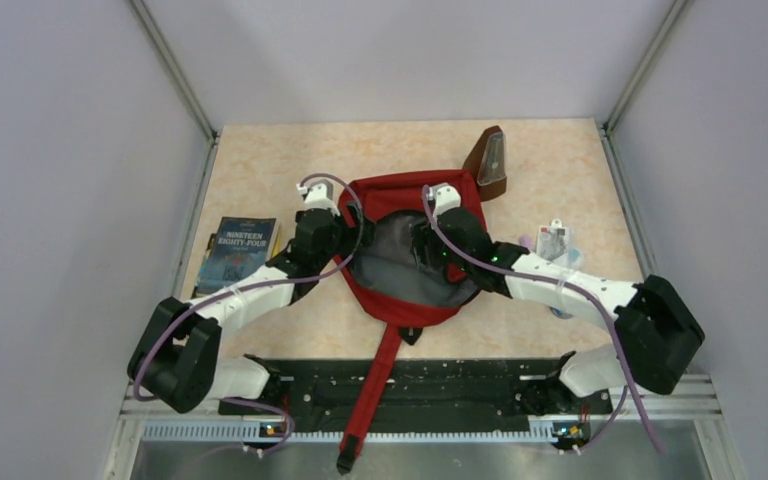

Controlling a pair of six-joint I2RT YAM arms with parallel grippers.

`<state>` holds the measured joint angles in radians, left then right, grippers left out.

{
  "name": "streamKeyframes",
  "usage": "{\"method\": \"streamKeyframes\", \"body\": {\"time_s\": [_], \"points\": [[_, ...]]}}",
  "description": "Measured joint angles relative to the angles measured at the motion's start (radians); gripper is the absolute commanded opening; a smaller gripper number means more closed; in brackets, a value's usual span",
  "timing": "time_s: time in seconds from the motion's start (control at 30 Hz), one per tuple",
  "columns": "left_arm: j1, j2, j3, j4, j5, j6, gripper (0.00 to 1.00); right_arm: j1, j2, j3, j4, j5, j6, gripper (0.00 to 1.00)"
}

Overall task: Pack the student bag
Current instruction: Unzip the student bag at the center of the board, then pick up the book from the center of the board.

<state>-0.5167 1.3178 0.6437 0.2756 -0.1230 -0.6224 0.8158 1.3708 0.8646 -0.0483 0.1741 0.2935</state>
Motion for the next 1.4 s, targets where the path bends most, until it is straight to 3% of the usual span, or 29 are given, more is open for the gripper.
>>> {"method": "streamKeyframes", "body": {"time_s": [0.3,0.43,0.53,0.6,0.73,1.07,1.4], "points": [[0.018,-0.111,-0.005,-0.128,-0.071,0.027,0.90,-0.101,0.220,0.089,0.021,0.146,-0.117,0.54],[0.057,-0.217,-0.005,-0.262,-0.129,0.053,0.94,-0.134,0.291,0.164,0.027,0.173,-0.179,0.32],[0.148,-0.255,-0.004,-0.381,-0.180,0.056,0.94,-0.156,0.322,0.209,0.036,0.169,-0.216,0.07],[0.217,-0.257,-0.004,-0.456,-0.221,0.056,0.93,-0.179,0.327,0.224,0.043,0.156,-0.231,0.00],[0.289,-0.235,0.002,-0.571,-0.317,0.056,0.93,-0.221,0.327,0.232,0.061,0.132,-0.243,0.00],[0.302,0.026,0.190,-0.769,-0.557,0.053,0.96,-0.253,0.327,0.229,0.078,0.027,-0.230,0.00],[0.366,0.341,0.393,-0.859,-0.592,0.129,0.96,-0.274,0.327,0.227,0.117,-0.067,-0.191,0.00]]}}
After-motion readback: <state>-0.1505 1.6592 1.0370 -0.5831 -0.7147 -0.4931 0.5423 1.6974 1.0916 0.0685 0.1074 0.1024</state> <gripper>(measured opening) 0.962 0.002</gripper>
